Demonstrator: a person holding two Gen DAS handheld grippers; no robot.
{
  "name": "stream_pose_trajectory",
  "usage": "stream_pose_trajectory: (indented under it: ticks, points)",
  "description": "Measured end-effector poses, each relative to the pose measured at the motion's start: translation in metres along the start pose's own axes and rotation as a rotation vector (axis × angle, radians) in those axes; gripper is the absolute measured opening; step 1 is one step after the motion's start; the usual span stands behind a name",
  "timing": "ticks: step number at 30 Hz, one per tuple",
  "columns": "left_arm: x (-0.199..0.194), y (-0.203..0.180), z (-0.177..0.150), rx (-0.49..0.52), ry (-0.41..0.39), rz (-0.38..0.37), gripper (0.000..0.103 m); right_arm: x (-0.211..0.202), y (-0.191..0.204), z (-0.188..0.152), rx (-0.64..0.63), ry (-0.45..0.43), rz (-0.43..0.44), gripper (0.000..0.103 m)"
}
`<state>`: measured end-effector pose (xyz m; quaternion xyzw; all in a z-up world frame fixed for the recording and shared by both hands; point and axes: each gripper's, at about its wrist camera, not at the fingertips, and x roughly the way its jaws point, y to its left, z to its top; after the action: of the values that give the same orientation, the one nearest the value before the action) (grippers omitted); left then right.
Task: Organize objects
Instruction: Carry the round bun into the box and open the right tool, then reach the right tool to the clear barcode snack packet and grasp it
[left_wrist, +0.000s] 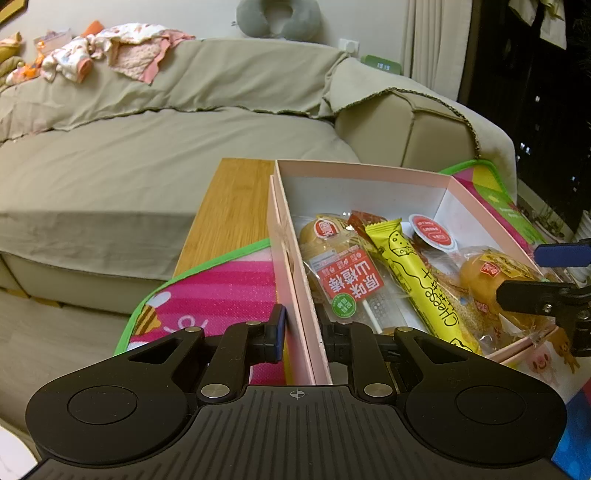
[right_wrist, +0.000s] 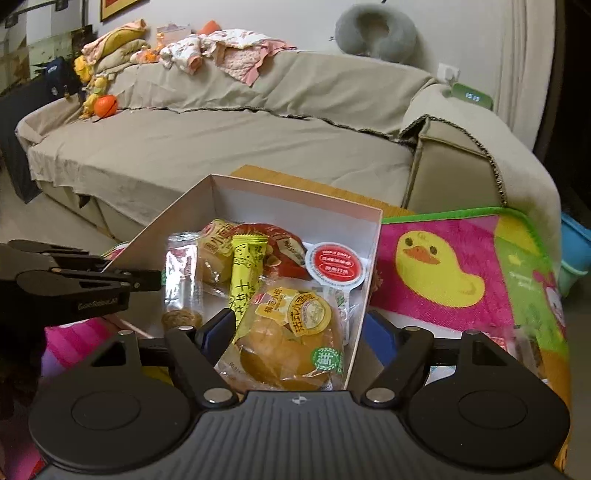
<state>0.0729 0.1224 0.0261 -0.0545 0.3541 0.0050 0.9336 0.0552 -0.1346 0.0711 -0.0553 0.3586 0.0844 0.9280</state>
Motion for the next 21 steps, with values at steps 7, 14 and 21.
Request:
stream_pose_trajectory:
  ticks: [7, 14, 21]
  points:
    - [0.000, 0.000, 0.000, -0.001, -0.001, -0.001, 0.018, -0.027, -0.006, -0.003, 0.042, -0.056, 0.020, 0.082]
    - [0.000, 0.000, 0.000, 0.001, -0.001, -0.001, 0.018, -0.040, 0.000, -0.011, 0.054, -0.016, 0.127, 0.060]
    - [0.001, 0.000, 0.000, -0.004, 0.002, -0.004, 0.018, -0.009, 0.004, -0.011, 0.136, 0.005, 0.183, 0.060]
